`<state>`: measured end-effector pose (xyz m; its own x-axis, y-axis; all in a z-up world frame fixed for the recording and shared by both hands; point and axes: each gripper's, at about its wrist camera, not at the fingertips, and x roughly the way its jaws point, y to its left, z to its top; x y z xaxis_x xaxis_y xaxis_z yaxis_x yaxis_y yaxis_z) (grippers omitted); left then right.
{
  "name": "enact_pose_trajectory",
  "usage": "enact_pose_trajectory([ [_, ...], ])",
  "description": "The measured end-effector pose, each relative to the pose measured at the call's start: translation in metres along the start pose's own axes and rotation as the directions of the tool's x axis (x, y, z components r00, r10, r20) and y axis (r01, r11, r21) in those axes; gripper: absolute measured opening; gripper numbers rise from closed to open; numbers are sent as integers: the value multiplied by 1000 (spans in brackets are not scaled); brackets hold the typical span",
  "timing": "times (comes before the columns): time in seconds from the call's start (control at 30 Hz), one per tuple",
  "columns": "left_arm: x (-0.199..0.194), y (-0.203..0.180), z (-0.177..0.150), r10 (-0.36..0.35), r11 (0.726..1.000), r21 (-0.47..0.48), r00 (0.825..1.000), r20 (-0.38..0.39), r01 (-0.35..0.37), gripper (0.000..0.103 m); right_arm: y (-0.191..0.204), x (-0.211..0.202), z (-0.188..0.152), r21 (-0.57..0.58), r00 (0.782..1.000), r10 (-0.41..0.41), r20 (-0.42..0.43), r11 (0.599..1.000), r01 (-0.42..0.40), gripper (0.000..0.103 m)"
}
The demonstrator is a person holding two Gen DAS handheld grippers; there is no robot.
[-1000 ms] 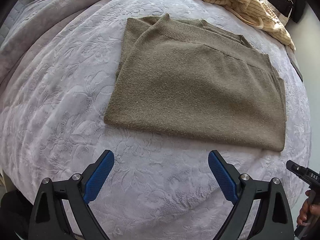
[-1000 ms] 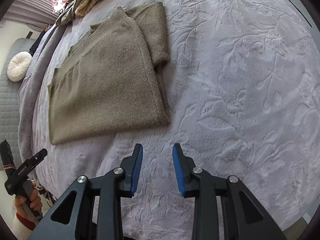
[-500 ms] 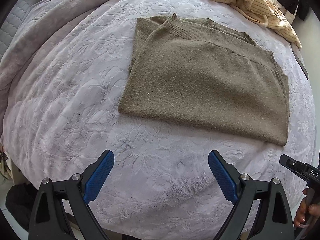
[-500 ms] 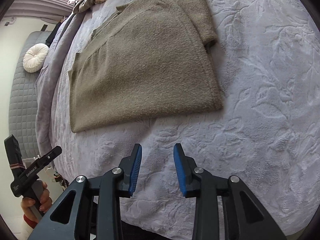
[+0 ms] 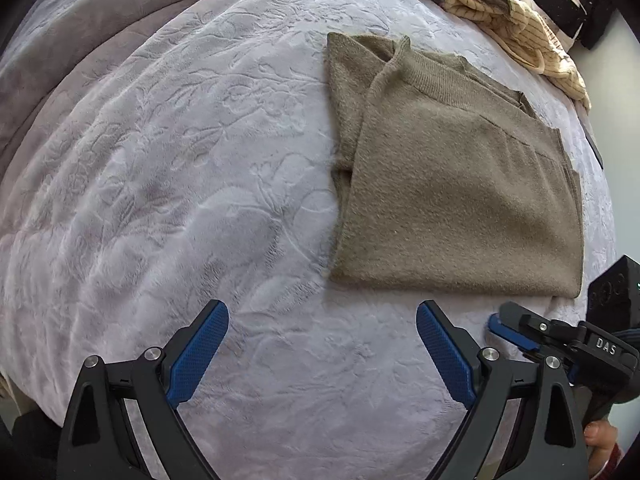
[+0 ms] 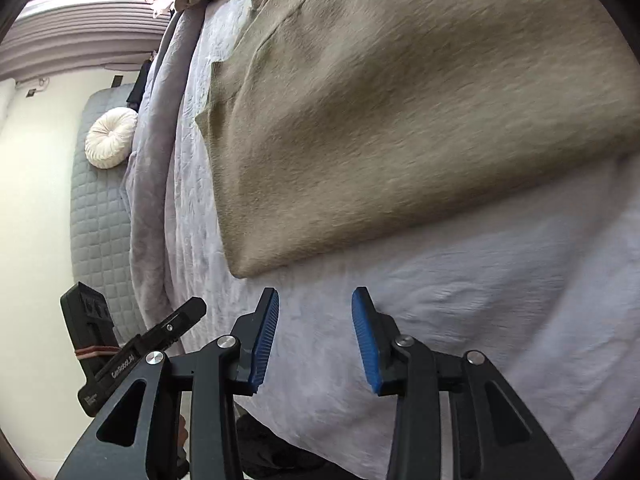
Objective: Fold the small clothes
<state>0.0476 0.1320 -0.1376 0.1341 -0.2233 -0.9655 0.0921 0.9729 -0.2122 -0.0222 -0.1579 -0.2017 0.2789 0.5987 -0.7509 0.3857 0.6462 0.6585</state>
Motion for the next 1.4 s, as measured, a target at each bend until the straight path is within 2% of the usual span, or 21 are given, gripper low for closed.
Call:
enact_pose_trajectory([
  [0.2, 11, 30, 12, -104, 995, 6, 995, 8, 104, 95, 11, 55, 0, 92, 994, 98, 48, 991, -102, 42],
  [0.33, 22, 46, 19, -209, 978, -18, 978, 12, 209, 95, 14, 72, 5, 102, 986, 131, 103, 985, -141, 41],
  [0.5, 31, 52, 36, -288, 957, -19, 957, 26, 288, 95, 22, 85, 17, 124, 968, 192, 160, 969, -213, 41],
  [0.57, 35, 54, 47, -327, 945, -24, 945, 28, 327, 95, 20, 89, 21, 175, 960, 223, 172, 952, -252, 17],
  [0.6, 37, 54, 54, -351, 936, -31, 936, 24, 351, 95, 17, 91, 23, 208, 953, 248, 177, 937, -282, 8],
  [0.67, 44, 55, 67, -414, 908, -59, 910, 16, 414, 95, 16, 91, 23, 241, 925, 322, 200, 899, -365, 8],
  [0.73, 52, 52, 82, -482, 873, -82, 876, 10, 481, 95, 21, 80, 25, 214, 903, 376, 207, 883, -417, 8],
  [0.83, 68, 45, 108, -587, 805, -116, 810, -5, 582, 95, 38, 61, 31, 141, 888, 414, 202, 885, -445, 8],
  [0.93, 85, 30, 131, -658, 747, -142, 752, -27, 649, 95, 49, 47, 36, 101, 879, 433, 202, 883, -458, 8],
  [0.97, 89, 23, 136, -672, 736, -135, 739, -35, 663, 95, 52, 44, 38, 88, 879, 433, 199, 885, -456, 8],
  [1.0, 91, 15, 143, -677, 734, -115, 735, -48, 669, 95, 55, 42, 39, 78, 882, 431, 193, 889, -452, 8],
  [1.13, 91, -21, 156, -652, 758, -23, 754, -81, 652, 95, 62, 46, 37, 35, 915, 377, 142, 922, -386, 8],
  [1.23, 86, -41, 161, -603, 794, 43, 794, -79, 607, 91, 62, 53, 31, 14, 948, 309, 83, 950, -311, 8],
  [1.3, 85, -51, 161, -558, 822, 83, 826, -80, 563, 89, 63, 57, 27, -30, 977, 214, 3, 976, -214, 12],
  [1.33, 86, -53, 161, -544, 830, 90, 835, -82, 550, 89, 67, 59, 24, -68, 988, 147, -39, 986, -150, 14],
  [1.4, 89, -52, 160, -521, 846, 86, 850, -83, 527, 89, 73, 59, 17, -160, 994, -1, -108, 987, -17, 22],
])
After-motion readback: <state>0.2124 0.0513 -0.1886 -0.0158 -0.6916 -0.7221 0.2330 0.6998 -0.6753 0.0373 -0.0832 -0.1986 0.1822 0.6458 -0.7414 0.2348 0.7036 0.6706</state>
